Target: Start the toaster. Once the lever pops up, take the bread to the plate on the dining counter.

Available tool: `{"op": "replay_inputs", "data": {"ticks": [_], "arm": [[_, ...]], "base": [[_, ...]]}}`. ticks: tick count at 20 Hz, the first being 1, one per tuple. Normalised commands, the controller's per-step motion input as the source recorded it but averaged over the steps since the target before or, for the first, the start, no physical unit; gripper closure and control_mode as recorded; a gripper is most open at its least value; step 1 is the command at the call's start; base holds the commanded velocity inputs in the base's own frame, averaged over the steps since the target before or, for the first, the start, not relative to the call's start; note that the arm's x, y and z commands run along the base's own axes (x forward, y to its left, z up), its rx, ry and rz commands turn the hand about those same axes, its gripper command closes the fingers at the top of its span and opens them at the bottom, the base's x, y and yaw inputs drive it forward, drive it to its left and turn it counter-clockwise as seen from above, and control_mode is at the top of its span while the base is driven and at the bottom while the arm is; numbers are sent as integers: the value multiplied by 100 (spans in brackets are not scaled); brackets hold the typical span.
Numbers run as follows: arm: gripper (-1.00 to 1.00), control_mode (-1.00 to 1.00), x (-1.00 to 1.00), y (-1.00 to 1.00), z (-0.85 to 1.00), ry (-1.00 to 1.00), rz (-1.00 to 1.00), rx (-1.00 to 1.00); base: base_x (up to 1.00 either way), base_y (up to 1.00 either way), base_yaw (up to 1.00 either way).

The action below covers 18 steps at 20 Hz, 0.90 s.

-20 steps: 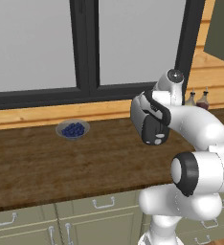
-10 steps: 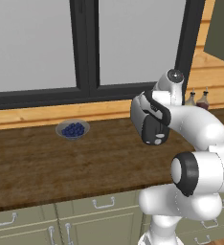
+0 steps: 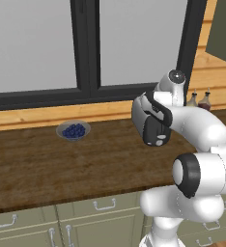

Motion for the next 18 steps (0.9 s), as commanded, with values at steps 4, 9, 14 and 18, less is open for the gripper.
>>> {"op": "replay_inputs", "data": {"ticks": [4, 9, 14, 18], "arm": [[-100, -100, 0, 0, 0, 0, 0, 0], [-100, -100, 0, 0, 0, 0, 0, 0], [-100, -100, 0, 0, 0, 0, 0, 0], [-100, -100, 0, 0, 0, 0, 0, 0]], "base": [[0, 0, 0], [0, 0, 0], [0, 0, 0], [0, 0, 0]]}}
